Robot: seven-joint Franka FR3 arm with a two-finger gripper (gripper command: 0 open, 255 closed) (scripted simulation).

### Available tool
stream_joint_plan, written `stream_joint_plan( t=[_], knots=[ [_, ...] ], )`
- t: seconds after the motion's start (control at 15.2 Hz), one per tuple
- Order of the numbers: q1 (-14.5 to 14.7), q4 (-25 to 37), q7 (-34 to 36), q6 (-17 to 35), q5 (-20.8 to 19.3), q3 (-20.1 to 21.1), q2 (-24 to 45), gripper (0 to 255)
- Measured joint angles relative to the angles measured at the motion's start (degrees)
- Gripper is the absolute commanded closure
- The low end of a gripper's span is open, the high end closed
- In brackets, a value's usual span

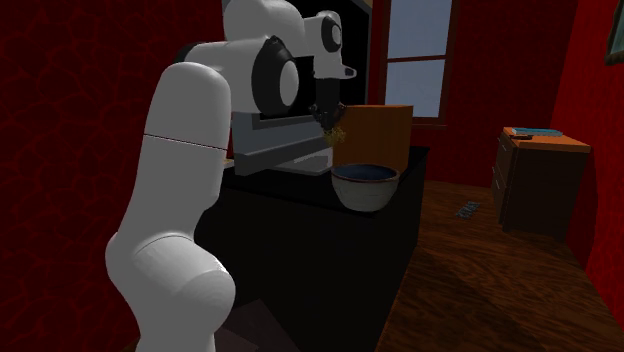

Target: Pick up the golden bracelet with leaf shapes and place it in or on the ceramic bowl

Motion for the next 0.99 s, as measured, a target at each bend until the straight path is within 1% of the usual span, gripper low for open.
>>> stream_joint_plan(
  t=[0.13, 0.26, 0.33, 0.4, 0.46, 0.66, 0.73, 0.86, 0.99],
  knots=[
    [0.3, 2.6, 0.0, -1.9, -0.3, 0.0, 0.8, 255],
    [1.0, 7.1, 0.0, -4.7, -0.9, 0.0, 2.5, 255],
    [1.2, 7.9, 0.0, -5.2, -1.1, 0.0, 2.8, 255],
    [0.6, 7.8, -0.7, -5.3, -0.9, -0.2, 2.5, 255],
    [-0.2, 7.1, -1.5, -5.3, -0.6, -0.4, 1.7, 255],
    [-3.8, 1.5, -5.1, -3.9, 1.0, -1.4, -2.9, 255],
    [-4.6, 1.6, -6.3, -4.2, 1.1, -1.8, -3.1, 255],
    [-7.1, -2.7, -9.3, -2.8, 2.2, -2.8, -6.2, 255],
    [-9.2, -4.4, -12.3, -2.5, 2.8, -4.0, -7.8, 255]
  ],
)
